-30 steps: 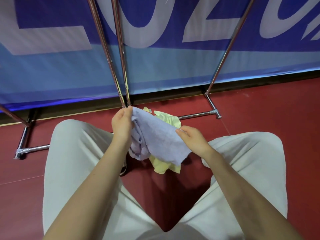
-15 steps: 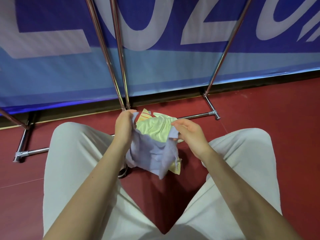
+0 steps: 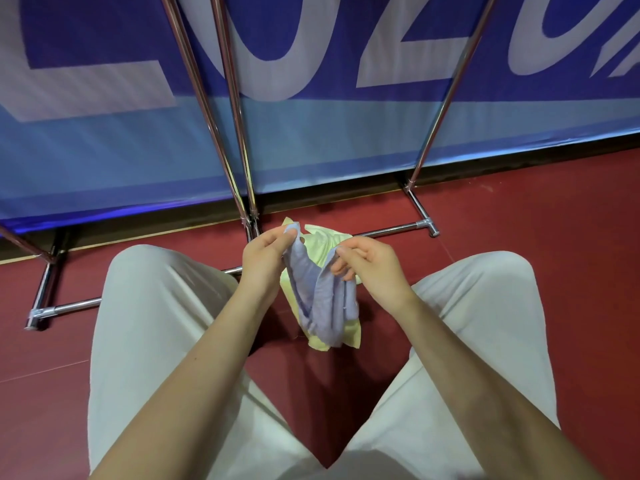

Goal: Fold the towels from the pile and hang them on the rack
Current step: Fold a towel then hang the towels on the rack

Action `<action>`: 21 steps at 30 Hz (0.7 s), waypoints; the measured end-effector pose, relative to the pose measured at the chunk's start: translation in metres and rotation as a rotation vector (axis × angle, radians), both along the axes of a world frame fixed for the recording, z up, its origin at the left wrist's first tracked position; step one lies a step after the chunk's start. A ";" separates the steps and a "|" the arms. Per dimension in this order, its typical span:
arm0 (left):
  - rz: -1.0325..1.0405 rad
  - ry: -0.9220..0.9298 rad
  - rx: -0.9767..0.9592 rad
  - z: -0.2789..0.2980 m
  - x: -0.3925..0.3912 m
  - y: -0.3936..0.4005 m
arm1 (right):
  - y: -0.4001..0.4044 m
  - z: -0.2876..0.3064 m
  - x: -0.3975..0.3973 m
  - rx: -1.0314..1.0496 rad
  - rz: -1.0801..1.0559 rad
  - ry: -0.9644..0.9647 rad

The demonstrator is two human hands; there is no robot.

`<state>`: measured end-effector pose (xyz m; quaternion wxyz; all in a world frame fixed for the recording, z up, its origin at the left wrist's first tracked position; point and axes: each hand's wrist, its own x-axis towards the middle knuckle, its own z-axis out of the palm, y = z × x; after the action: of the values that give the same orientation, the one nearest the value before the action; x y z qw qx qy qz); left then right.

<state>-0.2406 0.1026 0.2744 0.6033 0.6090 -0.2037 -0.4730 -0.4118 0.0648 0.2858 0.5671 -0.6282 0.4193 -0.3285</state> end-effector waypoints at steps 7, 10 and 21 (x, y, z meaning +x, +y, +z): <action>0.019 -0.357 -0.011 0.001 -0.004 0.001 | -0.004 -0.003 -0.002 -0.244 -0.131 0.027; 0.025 -0.404 -0.060 0.002 -0.007 0.003 | -0.001 -0.001 0.000 -0.133 -0.086 -0.010; 0.018 -0.384 -0.046 0.000 -0.030 0.006 | 0.013 0.004 0.014 -0.056 -0.035 -0.058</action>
<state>-0.2701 0.1084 0.2744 0.5715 0.6758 -0.3202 -0.3378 -0.3977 0.0779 0.2901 0.5552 -0.6267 0.4045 -0.3680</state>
